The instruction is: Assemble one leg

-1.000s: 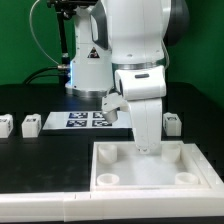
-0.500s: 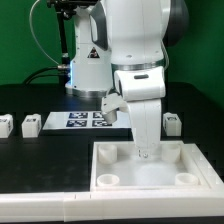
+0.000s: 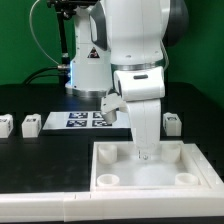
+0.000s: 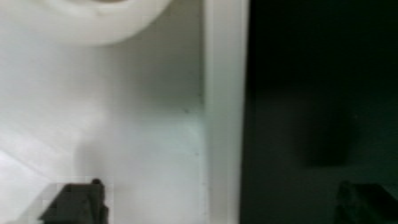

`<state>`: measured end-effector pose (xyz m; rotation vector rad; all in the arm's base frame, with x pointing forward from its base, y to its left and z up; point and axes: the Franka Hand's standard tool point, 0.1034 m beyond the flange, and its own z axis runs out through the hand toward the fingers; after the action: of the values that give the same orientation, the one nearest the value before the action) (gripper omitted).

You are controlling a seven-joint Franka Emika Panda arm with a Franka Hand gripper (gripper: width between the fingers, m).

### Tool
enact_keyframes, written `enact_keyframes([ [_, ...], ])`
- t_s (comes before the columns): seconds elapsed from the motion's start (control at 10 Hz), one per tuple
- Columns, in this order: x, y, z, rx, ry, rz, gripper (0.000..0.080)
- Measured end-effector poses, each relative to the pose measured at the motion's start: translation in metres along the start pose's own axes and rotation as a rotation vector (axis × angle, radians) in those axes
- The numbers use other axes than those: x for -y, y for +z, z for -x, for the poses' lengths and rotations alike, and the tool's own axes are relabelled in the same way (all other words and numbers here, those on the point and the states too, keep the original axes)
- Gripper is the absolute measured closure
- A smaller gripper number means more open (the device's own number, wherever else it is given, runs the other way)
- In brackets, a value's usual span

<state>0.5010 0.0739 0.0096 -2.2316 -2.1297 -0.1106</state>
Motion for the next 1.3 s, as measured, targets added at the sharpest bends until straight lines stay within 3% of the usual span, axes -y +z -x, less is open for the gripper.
enact_keyframes([
  [0.2, 0.000, -0.001, 0.000, -0.001, 0.023, 0.004, 0.0150],
  [0.5, 0.026, -0.038, -0.014, 0.013, 0.183, 0.048, 0.0150],
  [0.6, 0.031, -0.044, -0.026, 0.009, 0.331, 0.054, 0.0150],
  [0.8, 0.044, -0.052, -0.074, -0.018, 0.709, 0.070, 0.0150],
  [0.9, 0.048, -0.049, -0.082, -0.022, 0.768, 0.066, 0.0150],
  [1.2, 0.048, -0.048, -0.082, -0.043, 1.076, 0.046, 0.0150],
  [1.3, 0.054, -0.041, -0.080, -0.048, 1.246, 0.026, 0.0150],
])
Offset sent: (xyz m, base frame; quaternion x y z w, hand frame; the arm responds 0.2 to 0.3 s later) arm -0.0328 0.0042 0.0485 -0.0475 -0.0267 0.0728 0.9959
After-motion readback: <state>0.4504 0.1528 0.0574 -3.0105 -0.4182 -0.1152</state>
